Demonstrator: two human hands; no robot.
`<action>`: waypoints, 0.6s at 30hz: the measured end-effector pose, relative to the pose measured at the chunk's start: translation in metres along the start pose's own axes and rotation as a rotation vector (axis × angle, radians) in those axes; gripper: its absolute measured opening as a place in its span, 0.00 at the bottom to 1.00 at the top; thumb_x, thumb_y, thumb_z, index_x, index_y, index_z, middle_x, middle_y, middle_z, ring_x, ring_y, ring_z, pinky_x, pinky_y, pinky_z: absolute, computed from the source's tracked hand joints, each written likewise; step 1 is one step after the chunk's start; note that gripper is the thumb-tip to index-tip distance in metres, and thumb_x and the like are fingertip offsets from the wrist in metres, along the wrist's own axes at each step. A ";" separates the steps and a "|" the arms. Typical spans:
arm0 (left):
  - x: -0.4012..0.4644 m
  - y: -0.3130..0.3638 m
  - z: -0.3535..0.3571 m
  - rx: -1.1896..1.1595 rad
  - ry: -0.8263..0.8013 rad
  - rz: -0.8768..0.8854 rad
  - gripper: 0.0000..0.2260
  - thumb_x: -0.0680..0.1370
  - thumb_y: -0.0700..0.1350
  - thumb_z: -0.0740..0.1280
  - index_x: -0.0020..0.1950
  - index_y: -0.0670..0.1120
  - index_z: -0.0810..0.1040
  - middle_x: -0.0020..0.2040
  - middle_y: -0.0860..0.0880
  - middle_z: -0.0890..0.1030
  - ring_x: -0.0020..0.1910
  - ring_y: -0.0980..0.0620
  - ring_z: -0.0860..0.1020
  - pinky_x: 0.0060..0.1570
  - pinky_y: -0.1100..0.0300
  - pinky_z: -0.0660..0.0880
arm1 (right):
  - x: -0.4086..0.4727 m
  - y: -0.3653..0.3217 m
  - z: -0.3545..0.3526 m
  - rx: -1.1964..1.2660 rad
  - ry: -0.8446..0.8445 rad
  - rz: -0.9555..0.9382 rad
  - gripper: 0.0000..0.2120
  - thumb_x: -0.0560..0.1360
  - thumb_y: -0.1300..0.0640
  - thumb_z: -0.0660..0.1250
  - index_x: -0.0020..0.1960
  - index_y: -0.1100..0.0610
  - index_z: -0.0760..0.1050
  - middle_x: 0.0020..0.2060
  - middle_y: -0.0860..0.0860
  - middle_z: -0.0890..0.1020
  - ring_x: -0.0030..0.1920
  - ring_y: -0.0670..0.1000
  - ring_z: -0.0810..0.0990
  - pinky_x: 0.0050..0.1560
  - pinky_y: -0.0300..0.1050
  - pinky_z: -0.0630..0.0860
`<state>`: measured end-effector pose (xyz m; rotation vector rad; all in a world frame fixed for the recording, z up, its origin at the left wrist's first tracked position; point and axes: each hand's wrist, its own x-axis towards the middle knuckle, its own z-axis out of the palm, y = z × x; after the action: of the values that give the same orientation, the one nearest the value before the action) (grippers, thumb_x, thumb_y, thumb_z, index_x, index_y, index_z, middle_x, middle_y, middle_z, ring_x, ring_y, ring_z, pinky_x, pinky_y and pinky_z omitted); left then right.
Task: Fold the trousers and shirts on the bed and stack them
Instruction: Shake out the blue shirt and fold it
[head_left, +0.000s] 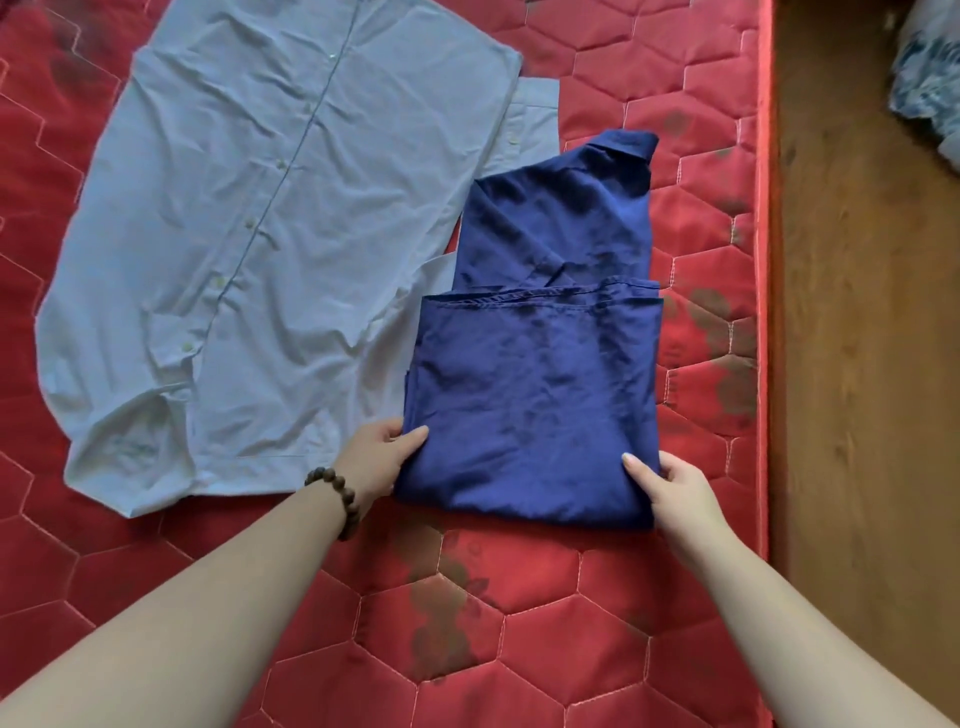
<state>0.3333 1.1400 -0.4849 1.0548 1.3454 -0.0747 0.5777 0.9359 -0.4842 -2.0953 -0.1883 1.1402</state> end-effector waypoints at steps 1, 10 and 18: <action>-0.003 -0.003 0.000 0.016 0.004 0.002 0.10 0.80 0.46 0.63 0.55 0.42 0.80 0.46 0.45 0.84 0.40 0.53 0.78 0.29 0.65 0.68 | -0.005 0.003 0.000 -0.026 0.014 -0.022 0.04 0.76 0.58 0.68 0.45 0.57 0.81 0.41 0.51 0.85 0.43 0.49 0.80 0.46 0.48 0.75; -0.012 -0.015 -0.004 0.042 0.046 0.079 0.10 0.77 0.47 0.68 0.44 0.39 0.77 0.39 0.44 0.76 0.41 0.50 0.73 0.43 0.53 0.68 | -0.022 0.004 0.006 0.005 0.099 -0.055 0.06 0.75 0.55 0.69 0.46 0.58 0.79 0.40 0.51 0.84 0.40 0.46 0.79 0.44 0.44 0.74; -0.002 -0.003 0.010 0.363 0.316 0.277 0.12 0.77 0.45 0.67 0.39 0.38 0.75 0.31 0.46 0.74 0.35 0.48 0.71 0.36 0.55 0.66 | -0.016 0.002 0.011 -0.256 0.285 -0.003 0.13 0.76 0.55 0.67 0.39 0.64 0.74 0.33 0.56 0.77 0.38 0.55 0.73 0.35 0.47 0.61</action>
<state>0.3382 1.1307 -0.4864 1.6045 1.4865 0.0598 0.5595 0.9327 -0.4786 -2.4543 -0.2103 0.8376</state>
